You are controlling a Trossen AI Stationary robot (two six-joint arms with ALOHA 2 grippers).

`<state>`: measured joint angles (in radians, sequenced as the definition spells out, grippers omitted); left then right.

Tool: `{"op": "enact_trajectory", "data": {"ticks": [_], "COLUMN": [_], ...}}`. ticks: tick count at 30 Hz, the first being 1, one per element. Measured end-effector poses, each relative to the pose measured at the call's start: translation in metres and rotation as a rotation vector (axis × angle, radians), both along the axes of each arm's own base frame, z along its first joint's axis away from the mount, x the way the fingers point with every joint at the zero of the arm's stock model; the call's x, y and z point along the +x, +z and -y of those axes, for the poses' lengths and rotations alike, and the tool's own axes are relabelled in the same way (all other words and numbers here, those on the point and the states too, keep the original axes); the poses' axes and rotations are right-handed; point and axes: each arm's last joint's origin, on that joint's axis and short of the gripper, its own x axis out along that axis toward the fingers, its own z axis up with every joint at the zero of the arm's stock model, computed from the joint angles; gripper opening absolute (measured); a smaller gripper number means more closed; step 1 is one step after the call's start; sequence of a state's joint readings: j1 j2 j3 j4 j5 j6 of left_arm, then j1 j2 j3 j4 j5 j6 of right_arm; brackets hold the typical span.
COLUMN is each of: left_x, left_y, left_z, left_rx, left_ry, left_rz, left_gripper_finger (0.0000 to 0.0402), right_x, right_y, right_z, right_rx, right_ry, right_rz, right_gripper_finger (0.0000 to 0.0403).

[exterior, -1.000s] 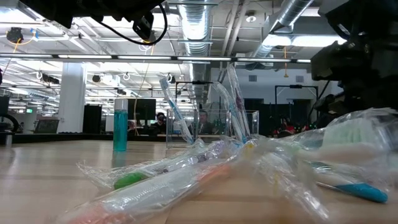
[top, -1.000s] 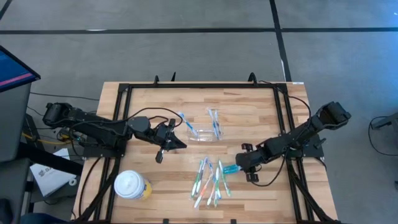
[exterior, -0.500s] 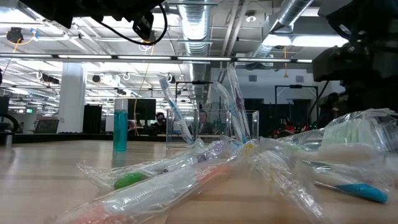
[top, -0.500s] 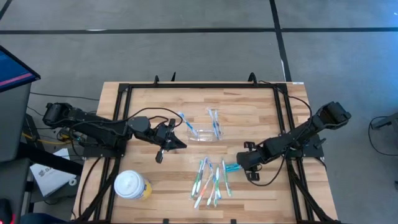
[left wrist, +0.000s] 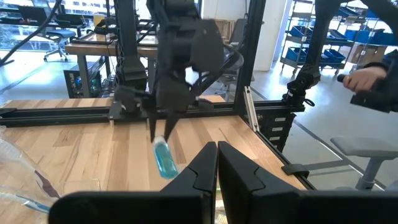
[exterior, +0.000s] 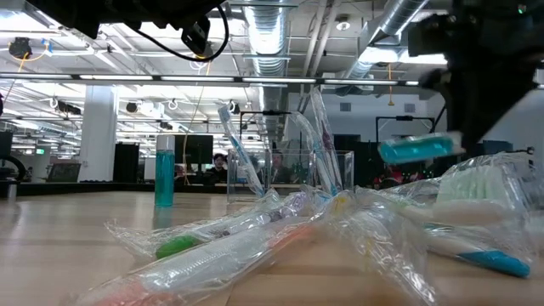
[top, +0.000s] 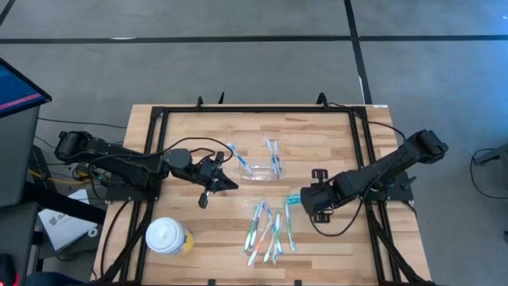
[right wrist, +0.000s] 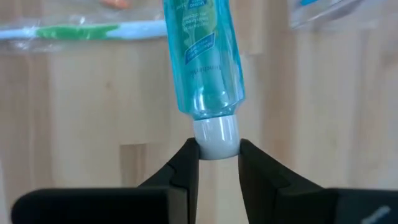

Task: Pick & Place toothbrushing station
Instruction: Put the mouthwash into the transparent organizer

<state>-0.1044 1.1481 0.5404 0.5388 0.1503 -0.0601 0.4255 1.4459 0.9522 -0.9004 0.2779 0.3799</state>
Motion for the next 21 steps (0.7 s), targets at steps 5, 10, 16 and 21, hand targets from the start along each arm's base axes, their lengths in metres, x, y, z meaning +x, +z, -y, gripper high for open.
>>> {"op": "enact_trajectory", "data": {"ticks": [5,10,16,21], "left_x": [0.000,0.000,0.000,0.000], "left_y": [0.000,0.000,0.000,0.000], "left_z": [0.000,0.000,0.000,0.000], "left_rx": [0.000,0.000,0.000,0.002], "left_ry": [0.000,0.000,0.000,0.000], "left_rz": [0.000,0.000,0.000,0.001], "left_gripper_finger": [0.0007,0.0007,0.0007,0.0007], "right_x": [0.007,0.016,0.023,0.029], "right_y": [0.024,0.039,0.050,0.057], "right_z": [0.005,0.015,0.032,0.045], "right_rx": [-0.065,-0.071,-0.079,-0.095], "right_ry": [-0.002,-0.004,-0.037,-0.027], "right_rz": [0.016,0.035,0.040,0.038], "right_gripper_finger": [0.0074,0.0074,0.0074,0.0074]}}
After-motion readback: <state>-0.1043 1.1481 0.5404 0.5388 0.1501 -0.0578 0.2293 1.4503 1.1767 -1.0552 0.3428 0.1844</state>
